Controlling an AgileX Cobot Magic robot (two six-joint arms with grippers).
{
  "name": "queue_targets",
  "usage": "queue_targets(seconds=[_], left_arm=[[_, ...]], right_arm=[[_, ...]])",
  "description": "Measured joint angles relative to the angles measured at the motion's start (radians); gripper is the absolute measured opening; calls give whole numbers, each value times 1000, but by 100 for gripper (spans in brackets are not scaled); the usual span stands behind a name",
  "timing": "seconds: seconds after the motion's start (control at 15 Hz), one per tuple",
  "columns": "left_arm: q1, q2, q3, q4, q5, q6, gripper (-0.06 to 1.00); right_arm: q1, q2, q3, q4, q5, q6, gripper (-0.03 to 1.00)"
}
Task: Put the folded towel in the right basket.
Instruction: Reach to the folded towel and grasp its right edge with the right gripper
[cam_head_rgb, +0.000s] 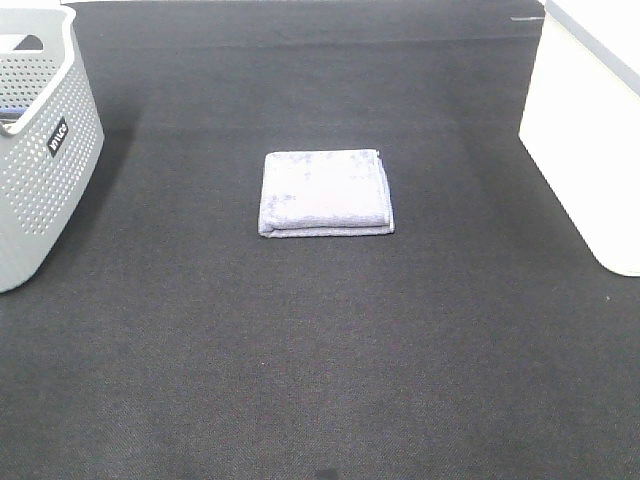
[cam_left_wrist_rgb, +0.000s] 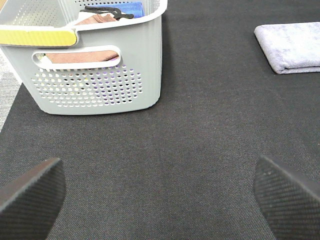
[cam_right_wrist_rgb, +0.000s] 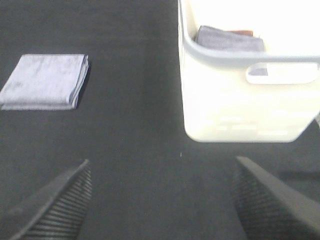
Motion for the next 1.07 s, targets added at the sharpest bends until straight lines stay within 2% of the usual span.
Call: queue_targets(seconds=[0.2, 0.4, 0.53, 0.6, 0.8, 0.93, 1.07], left_arm=[[0, 0, 0, 0, 0, 0, 97], [0, 0, 0, 0, 0, 0, 97], [0, 0, 0, 0, 0, 0, 97], [0, 0, 0, 0, 0, 0, 97], [0, 0, 0, 0, 0, 0, 97], [0, 0, 0, 0, 0, 0, 97], [0, 0, 0, 0, 0, 0, 97]], right_arm=[[0, 265, -155, 30, -42, -1, 73], [0, 535, -343, 86, -39, -50, 73], [0, 698, -475, 129, -4, -97, 73], [0, 824, -592, 156, 30, -113, 73], [2, 1024, -806, 191, 103, -123, 73], [47, 1138, -926, 177, 123, -131, 73], [129, 1236, -1015, 154, 134, -131, 73]])
